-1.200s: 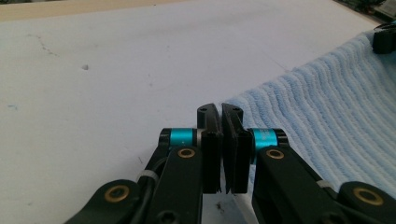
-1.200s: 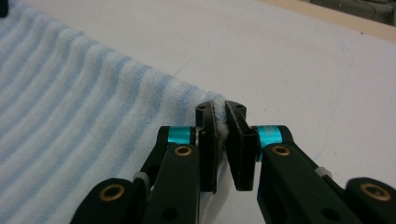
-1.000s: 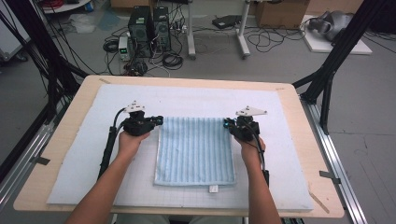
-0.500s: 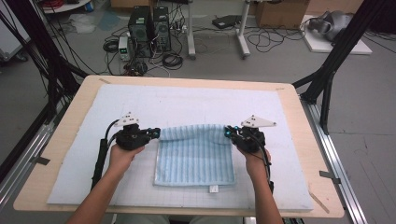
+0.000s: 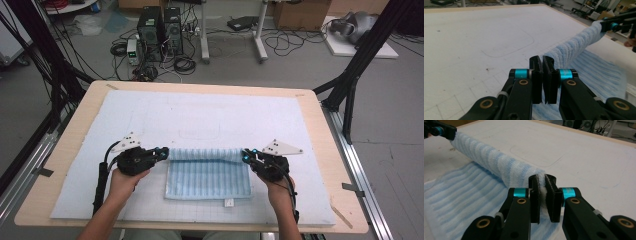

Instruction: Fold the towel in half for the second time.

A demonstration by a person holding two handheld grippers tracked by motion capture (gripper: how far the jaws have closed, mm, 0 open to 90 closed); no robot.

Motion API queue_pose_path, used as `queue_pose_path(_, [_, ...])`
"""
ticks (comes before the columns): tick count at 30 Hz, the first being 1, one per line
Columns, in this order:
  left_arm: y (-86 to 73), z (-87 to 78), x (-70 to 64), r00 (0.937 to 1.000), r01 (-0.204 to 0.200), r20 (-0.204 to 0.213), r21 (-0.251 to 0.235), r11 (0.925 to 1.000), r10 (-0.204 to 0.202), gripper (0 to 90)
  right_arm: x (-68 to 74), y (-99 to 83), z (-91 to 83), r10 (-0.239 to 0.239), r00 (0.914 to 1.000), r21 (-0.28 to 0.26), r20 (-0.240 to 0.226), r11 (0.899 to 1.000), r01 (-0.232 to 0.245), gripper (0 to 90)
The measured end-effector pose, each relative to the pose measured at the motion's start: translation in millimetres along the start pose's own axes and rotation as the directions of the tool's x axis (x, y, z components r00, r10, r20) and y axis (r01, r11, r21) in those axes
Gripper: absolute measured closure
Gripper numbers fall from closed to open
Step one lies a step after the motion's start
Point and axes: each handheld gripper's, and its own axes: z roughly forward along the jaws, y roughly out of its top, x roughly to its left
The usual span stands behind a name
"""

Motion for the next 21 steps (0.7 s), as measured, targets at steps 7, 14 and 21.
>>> queue_pose_path(7, [-8.9,-10.9,-12.1,0.9995,-0.003,0.032,-0.003,1.0,0.003,86.1,8.1,-13.9,-8.1,0.004,0.9999,-0.008,-0.014,1.0,-0.004,83.1])
queue_pose_path(14, [-22.5,-21.6,-20.8,0.9984,0.0,0.057,0.008,1.0,0.0,86.1,20.0,-25.2,-18.7,-0.022,0.9993,0.01,-0.031,1.0,0.023,82.6])
queue_pose_path(21, [-35.5,-24.4,-28.1,0.9987,-0.008,0.05,0.032,0.9995,0.006,86.0,26.8,-29.5,-23.5,-0.056,0.9979,0.031,-0.033,0.998,0.057,81.9])
